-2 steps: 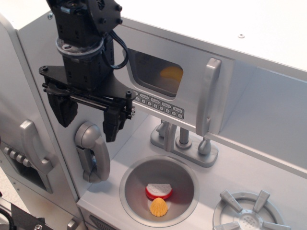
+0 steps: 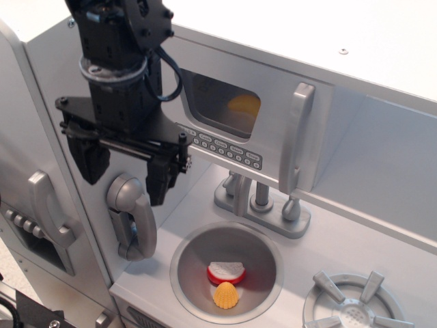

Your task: Open microwave

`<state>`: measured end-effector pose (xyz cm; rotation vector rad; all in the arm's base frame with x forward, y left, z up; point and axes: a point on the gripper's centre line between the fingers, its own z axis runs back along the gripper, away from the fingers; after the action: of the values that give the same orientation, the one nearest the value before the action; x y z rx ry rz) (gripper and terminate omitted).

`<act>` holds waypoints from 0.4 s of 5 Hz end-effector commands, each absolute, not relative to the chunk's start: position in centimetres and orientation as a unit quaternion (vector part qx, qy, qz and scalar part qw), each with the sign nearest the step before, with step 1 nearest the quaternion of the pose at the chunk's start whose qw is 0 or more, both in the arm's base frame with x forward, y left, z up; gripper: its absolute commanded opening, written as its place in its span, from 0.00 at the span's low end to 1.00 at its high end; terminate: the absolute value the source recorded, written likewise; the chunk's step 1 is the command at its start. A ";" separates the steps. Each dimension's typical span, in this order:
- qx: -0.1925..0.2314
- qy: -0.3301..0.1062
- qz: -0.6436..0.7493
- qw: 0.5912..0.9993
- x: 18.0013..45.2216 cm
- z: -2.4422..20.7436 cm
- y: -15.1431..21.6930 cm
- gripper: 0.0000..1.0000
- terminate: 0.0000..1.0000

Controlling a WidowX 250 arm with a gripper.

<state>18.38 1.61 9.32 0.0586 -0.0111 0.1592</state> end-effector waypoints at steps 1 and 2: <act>-0.026 -0.072 0.029 0.997 22.7 10.4 -4.2 1.00 0.00; -0.038 -0.070 0.026 0.996 24.0 10.5 -6.4 1.00 0.00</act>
<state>23.51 -6.28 9.47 -0.0651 -0.1036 0.0523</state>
